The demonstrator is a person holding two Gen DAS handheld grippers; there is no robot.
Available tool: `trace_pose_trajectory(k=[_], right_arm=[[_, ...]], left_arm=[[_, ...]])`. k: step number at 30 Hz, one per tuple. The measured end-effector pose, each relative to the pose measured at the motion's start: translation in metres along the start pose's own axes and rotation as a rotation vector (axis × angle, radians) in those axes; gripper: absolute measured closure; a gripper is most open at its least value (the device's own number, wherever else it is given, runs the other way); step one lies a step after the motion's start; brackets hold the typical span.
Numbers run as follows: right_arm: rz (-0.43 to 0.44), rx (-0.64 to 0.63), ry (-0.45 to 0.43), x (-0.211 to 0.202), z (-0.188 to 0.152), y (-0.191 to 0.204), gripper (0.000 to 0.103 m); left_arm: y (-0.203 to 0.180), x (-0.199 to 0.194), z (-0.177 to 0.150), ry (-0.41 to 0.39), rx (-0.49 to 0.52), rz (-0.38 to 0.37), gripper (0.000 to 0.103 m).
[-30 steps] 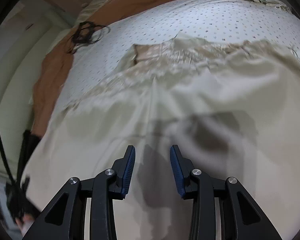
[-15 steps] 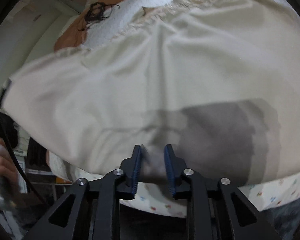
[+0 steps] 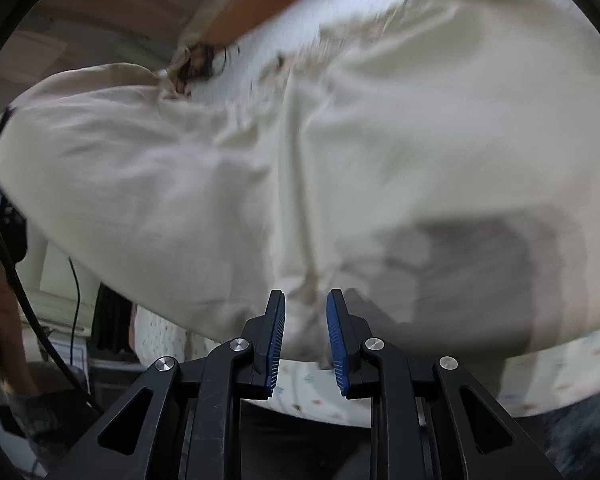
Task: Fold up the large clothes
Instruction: 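Lift the jacket hem with both tools and fold it over the body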
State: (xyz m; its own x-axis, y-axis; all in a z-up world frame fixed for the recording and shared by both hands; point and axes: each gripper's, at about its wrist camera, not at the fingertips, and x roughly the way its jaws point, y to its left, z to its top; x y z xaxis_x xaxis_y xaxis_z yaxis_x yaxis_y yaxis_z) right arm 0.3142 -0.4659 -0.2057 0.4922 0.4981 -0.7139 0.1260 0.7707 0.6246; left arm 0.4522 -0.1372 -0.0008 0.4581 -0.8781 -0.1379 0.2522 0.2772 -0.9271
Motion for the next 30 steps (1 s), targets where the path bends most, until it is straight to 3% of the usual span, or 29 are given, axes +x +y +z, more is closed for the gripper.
trace_pose_trajectory(k=[5, 14, 19, 25, 30], right_arm=[[-0.033, 0.032, -0.101, -0.050, 0.003, -0.029, 0.080], [-0.082, 0.205, -0.237, -0.122, -0.005, -0.107, 0.080], [-0.113, 0.284, -0.289, -0.156, -0.021, -0.142, 0.080], [-0.148, 0.334, -0.309, -0.173, -0.036, -0.164, 0.080], [-0.155, 0.368, -0.324, -0.181, -0.041, -0.181, 0.080]], left_arm=[[-0.014, 0.044, -0.005, 0.065, 0.015, -0.018, 0.091], [-0.035, 0.145, -0.034, 0.236, 0.044, -0.024, 0.091], [-0.034, 0.206, -0.064, 0.350, 0.061, 0.016, 0.091], [-0.037, 0.243, -0.100, 0.427, 0.074, 0.014, 0.091], [-0.038, 0.257, -0.150, 0.536, 0.175, 0.062, 0.091]])
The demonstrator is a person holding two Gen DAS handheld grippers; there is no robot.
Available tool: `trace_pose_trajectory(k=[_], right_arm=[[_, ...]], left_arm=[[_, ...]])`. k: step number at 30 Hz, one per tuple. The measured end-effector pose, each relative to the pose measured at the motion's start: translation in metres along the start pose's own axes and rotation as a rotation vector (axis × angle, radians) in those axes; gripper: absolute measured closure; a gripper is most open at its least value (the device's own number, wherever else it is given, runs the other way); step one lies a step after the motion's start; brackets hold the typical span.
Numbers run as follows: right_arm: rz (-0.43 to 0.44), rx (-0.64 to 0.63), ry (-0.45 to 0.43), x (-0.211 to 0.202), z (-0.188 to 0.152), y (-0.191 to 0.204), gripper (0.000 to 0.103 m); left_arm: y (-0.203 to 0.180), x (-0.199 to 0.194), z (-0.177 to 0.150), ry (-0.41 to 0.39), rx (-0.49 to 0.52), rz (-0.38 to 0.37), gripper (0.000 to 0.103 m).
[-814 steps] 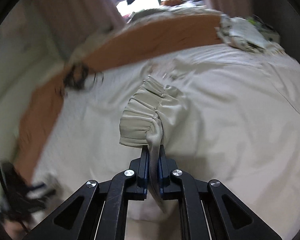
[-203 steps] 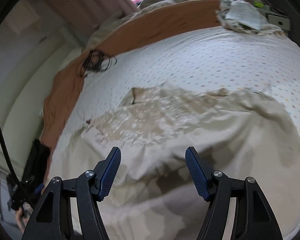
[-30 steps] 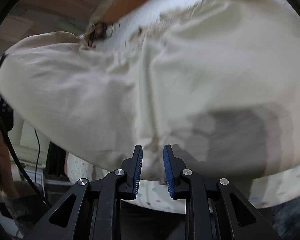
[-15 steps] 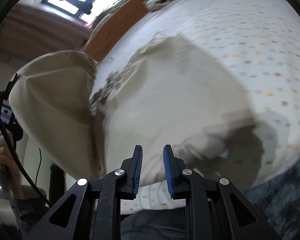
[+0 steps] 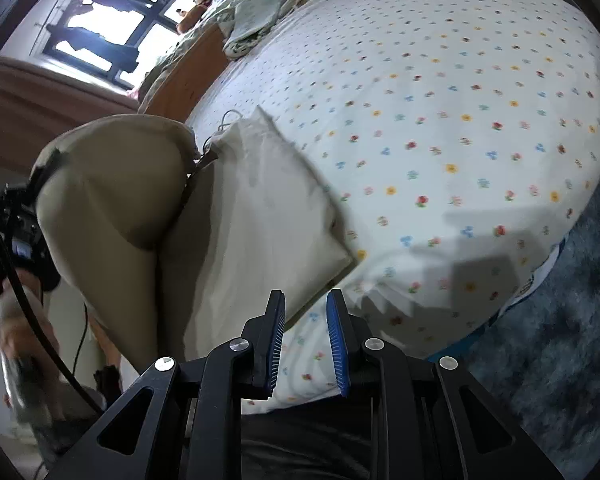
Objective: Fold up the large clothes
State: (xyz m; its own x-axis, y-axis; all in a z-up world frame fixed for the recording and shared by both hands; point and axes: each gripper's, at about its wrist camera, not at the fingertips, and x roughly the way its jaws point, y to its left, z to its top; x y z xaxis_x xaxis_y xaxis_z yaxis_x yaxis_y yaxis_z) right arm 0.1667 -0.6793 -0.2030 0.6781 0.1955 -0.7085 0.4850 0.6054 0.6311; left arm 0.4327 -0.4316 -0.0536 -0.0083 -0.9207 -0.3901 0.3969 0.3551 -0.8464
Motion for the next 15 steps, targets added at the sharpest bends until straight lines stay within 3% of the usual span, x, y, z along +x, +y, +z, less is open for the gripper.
trace_pose_trajectory(k=[7, 13, 15], right_arm=[[-0.018, 0.032, -0.019, -0.007, 0.002, -0.017, 0.080], [-0.030, 0.057, -0.011, -0.005, -0.001, -0.031, 0.080], [-0.031, 0.065, -0.007, -0.004, -0.001, -0.034, 0.080]], left_arm=[[0.020, 0.035, -0.054, 0.116, 0.004, 0.047, 0.091], [0.019, 0.061, -0.077, 0.189, 0.026, 0.059, 0.091], [0.022, 0.073, -0.084, 0.232, 0.036, 0.103, 0.090]])
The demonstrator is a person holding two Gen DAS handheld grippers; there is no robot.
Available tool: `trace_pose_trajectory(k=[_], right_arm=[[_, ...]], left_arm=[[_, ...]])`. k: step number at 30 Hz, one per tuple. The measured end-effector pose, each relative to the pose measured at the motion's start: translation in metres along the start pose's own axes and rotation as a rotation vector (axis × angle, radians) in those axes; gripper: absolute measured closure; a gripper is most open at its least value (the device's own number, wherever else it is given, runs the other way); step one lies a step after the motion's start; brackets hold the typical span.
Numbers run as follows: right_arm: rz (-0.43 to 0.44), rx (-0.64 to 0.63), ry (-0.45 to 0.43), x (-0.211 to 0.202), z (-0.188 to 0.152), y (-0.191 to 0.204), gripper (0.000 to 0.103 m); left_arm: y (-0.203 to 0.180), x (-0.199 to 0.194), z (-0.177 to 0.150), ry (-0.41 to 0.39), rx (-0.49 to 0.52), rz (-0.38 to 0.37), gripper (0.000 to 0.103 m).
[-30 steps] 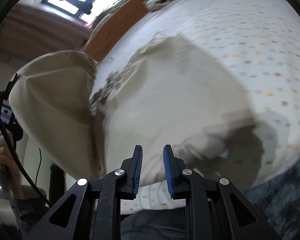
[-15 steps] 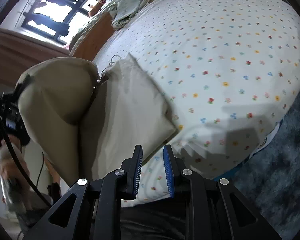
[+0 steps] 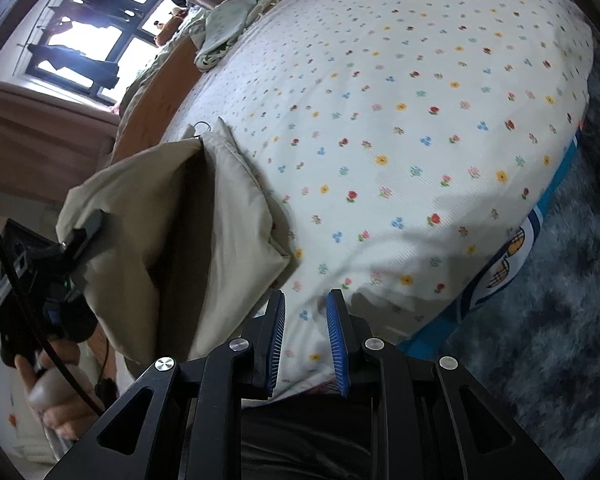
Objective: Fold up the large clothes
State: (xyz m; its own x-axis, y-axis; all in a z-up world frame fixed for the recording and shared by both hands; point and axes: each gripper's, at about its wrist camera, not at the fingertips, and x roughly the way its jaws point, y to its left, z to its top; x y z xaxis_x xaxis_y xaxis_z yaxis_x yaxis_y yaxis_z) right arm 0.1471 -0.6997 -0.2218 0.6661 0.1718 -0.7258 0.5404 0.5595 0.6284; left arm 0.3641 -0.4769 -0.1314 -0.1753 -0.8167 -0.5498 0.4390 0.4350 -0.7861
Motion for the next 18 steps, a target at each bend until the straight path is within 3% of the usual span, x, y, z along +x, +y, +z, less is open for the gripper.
trace_pose_trajectory(k=[2, 4, 7, 10, 13, 18], right_arm=[[-0.002, 0.005, 0.000, 0.000, 0.000, -0.002, 0.080], [0.000, 0.003, 0.002, 0.000, 0.001, -0.002, 0.080], [0.015, -0.007, 0.003, -0.002, 0.001, 0.000, 0.080], [0.036, -0.016, -0.001, -0.004, 0.003, 0.003, 0.076], [0.063, -0.023, -0.026, -0.007, 0.004, 0.008, 0.060], [0.130, -0.039, -0.049, -0.006, 0.005, 0.022, 0.058]], left_arm=[[0.003, 0.010, 0.002, 0.036, -0.010, 0.043, 0.086], [0.008, 0.019, 0.001, 0.084, -0.042, 0.037, 0.066], [0.011, 0.017, 0.002, 0.097, -0.078, -0.018, 0.047], [0.006, -0.005, 0.005, 0.048, -0.039, -0.030, 0.044], [0.012, -0.036, 0.004, -0.012, -0.031, -0.018, 0.044], [0.048, -0.094, 0.016, -0.136, -0.054, 0.097, 0.044]])
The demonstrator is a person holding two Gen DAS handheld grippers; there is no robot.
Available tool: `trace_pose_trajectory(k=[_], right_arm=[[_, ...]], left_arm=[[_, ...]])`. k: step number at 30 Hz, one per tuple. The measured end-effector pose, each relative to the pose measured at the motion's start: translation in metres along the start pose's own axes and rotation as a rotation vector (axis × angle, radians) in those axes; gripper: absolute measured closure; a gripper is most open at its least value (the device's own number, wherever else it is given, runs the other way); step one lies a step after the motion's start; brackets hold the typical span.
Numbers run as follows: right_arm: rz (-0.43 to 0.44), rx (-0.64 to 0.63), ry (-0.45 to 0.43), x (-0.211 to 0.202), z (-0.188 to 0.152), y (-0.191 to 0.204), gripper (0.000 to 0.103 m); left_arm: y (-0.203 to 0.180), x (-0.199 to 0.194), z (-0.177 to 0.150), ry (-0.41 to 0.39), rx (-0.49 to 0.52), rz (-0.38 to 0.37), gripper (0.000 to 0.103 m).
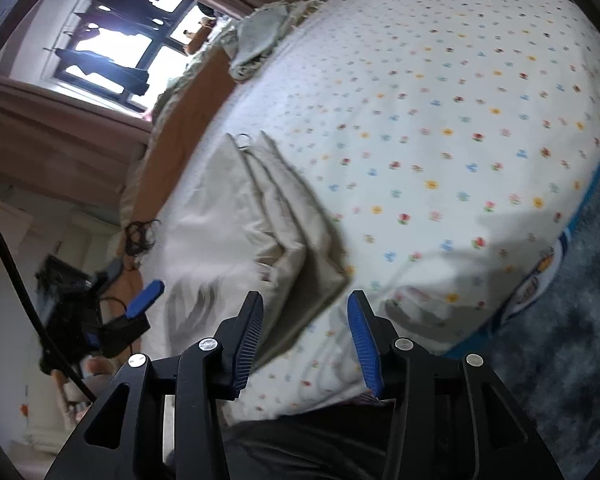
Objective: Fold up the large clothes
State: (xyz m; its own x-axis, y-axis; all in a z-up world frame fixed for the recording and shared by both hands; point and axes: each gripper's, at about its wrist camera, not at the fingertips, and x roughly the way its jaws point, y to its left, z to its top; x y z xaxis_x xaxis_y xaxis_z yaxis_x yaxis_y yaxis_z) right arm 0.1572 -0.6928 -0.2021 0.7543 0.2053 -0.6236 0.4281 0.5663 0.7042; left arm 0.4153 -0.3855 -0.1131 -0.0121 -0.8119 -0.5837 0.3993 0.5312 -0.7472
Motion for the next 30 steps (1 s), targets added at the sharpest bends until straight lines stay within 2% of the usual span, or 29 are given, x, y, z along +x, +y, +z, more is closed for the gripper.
trace_pose_trajectory(k=[5, 7, 8, 12, 14, 15, 16, 18, 21, 25, 30], right_arm=[[0.061, -0.017, -0.015, 0.009, 0.002, 0.015, 0.056], [0.067, -0.023, -0.011, 0.017, 0.003, 0.020, 0.044], [0.068, -0.022, -0.006, 0.022, 0.002, 0.021, 0.044], [0.064, -0.021, 0.009, 0.041, 0.002, 0.026, 0.044], [0.042, -0.043, -0.009, 0.046, 0.003, 0.030, 0.058], [0.030, -0.054, -0.016, 0.047, 0.004, 0.031, 0.078], [0.024, -0.058, -0.021, 0.048, 0.006, 0.031, 0.084], [0.043, -0.047, -0.036, 0.046, 0.012, 0.029, 0.088], [0.051, -0.067, -0.074, 0.037, 0.015, 0.030, 0.092], [0.025, -0.070, -0.087, 0.032, 0.012, 0.024, 0.093], [0.016, -0.003, -0.036, 0.044, 0.009, -0.002, 0.091]], left_arm=[[0.042, -0.055, -0.001, -0.101, -0.056, 0.118, 0.044], [0.056, -0.073, -0.005, -0.136, -0.085, 0.160, 0.044], [0.065, -0.082, -0.010, -0.149, -0.104, 0.183, 0.044], [0.089, -0.094, -0.027, -0.145, -0.136, 0.257, 0.044], [0.097, -0.091, -0.035, -0.131, -0.146, 0.286, 0.044], [0.102, -0.088, -0.039, -0.120, -0.152, 0.302, 0.044], [0.109, -0.091, -0.045, -0.109, -0.159, 0.323, 0.044], [0.114, -0.085, -0.048, -0.096, -0.164, 0.355, 0.047], [0.111, -0.072, -0.051, -0.060, -0.157, 0.322, 0.059], [0.104, -0.066, -0.050, -0.061, -0.133, 0.343, 0.059], [0.109, -0.063, -0.048, -0.062, -0.155, 0.343, 0.059]])
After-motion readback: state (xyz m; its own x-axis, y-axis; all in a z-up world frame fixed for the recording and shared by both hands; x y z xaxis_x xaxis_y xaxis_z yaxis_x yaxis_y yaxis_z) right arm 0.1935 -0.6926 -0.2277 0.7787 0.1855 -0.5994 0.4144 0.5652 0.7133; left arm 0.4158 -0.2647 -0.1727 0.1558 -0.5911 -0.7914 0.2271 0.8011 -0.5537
